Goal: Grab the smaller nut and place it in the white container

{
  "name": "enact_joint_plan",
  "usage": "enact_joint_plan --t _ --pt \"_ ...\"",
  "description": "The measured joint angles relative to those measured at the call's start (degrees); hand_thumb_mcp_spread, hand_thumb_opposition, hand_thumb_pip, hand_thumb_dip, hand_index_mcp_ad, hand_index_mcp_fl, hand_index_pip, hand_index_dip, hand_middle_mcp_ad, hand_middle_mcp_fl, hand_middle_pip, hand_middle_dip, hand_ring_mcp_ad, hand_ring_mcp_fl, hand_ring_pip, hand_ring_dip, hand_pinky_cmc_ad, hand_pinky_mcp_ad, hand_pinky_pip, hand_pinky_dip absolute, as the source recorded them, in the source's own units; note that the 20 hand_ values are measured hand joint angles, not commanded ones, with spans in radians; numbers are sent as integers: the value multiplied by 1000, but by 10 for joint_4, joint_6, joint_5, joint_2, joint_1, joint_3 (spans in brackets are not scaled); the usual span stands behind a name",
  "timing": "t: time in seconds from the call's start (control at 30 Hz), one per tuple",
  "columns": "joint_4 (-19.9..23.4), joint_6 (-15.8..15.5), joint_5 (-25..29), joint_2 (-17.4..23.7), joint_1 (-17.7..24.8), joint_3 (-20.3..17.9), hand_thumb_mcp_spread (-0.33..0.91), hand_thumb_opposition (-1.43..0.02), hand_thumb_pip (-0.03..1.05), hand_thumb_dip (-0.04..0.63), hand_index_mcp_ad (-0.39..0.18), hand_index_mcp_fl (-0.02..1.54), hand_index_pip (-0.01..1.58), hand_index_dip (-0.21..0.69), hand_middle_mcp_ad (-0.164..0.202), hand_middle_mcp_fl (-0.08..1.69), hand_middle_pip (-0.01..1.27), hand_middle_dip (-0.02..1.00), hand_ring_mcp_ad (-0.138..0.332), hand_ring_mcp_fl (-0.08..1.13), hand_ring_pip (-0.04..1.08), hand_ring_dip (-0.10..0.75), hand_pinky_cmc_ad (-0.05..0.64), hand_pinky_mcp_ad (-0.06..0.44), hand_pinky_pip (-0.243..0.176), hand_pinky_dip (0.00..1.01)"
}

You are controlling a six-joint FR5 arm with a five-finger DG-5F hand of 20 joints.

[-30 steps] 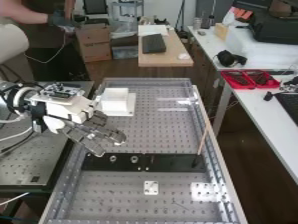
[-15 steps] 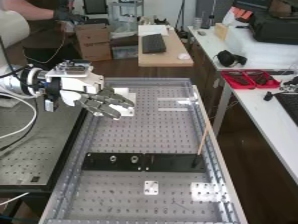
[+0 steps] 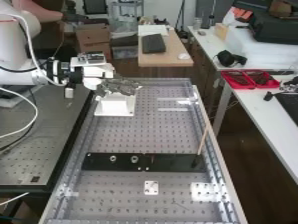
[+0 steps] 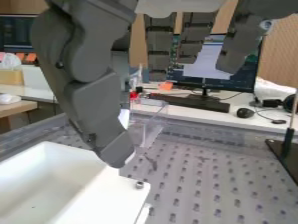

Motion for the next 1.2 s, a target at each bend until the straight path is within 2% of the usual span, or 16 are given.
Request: enact_joint_plan --t 0.3,0.93,1.07,1.1,1.2 --pt "19 25 -11 -22 30 3 600 -1004 578 236 -185 513 1396 349 58 216 127 239 91 14 108 119 314 265 2 138" --pt "29 47 -20 -56 58 18 604 -1004 578 236 -185 518 1381 349 59 216 127 239 91 14 108 119 314 265 2 138" --pt "1 41 -20 -67 57 31 595 -988 581 239 -188 489 1250 349 63 215 127 239 94 14 108 119 314 265 2 138" --pt "-11 38 -21 -71 56 36 553 -962 581 239 -188 440 1178 353 59 201 127 239 94 14 108 119 314 265 2 138" --pt "-24 34 -22 -77 48 43 483 -897 581 239 -187 166 925 347 63 134 126 239 94 14 108 119 314 265 2 138"
